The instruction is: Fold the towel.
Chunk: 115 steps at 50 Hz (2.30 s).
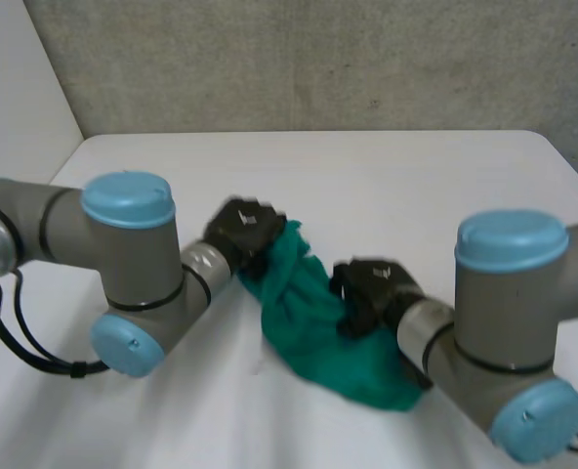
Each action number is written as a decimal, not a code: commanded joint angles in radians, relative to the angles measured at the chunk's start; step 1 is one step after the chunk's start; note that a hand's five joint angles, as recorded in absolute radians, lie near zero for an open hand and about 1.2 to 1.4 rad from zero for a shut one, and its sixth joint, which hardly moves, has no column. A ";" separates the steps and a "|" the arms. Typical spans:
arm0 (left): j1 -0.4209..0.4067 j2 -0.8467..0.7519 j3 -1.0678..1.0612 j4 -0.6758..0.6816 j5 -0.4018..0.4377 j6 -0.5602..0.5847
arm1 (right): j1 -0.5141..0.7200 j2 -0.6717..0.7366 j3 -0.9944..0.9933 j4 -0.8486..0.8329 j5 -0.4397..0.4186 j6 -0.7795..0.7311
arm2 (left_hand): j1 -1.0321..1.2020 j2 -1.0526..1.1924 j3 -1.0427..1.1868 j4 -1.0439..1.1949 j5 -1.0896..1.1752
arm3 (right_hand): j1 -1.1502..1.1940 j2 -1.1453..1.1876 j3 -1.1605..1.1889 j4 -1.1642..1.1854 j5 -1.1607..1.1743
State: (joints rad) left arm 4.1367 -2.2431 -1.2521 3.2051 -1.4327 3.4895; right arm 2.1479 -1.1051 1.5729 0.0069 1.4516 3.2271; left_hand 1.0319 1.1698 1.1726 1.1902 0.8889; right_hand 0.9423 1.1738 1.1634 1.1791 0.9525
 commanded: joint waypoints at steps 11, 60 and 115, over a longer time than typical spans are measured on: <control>-0.045 0.338 -0.094 0.303 -0.238 -0.210 | 0.010 -0.131 -0.413 -0.229 0.127 -0.343 | 0.364 0.226 0.224 0.206 0.333 | 0.454 0.222 0.233 0.217 0.269; 0.086 0.163 -0.030 -0.164 0.101 -0.279 | -0.017 -0.410 -0.053 -0.131 -0.129 -0.441 | -0.536 -0.674 -0.677 -0.695 -0.568 | 0.454 0.222 0.233 0.217 0.269; -0.101 0.444 -0.578 0.041 -0.210 -0.352 | -0.046 -0.064 -0.360 -0.147 0.038 -0.526 | -0.492 -0.630 -0.633 -0.651 -0.524 | 0.454 0.222 0.233 0.217 0.269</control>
State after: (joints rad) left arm 4.0834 -1.7820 -1.8526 3.4008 -1.6426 3.1429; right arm 2.0982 -1.1535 1.1957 -0.1538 1.5294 2.7096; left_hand 0.9945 1.0216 1.0379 1.0375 0.8382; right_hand 0.9433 1.1742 1.1817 1.1926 0.9696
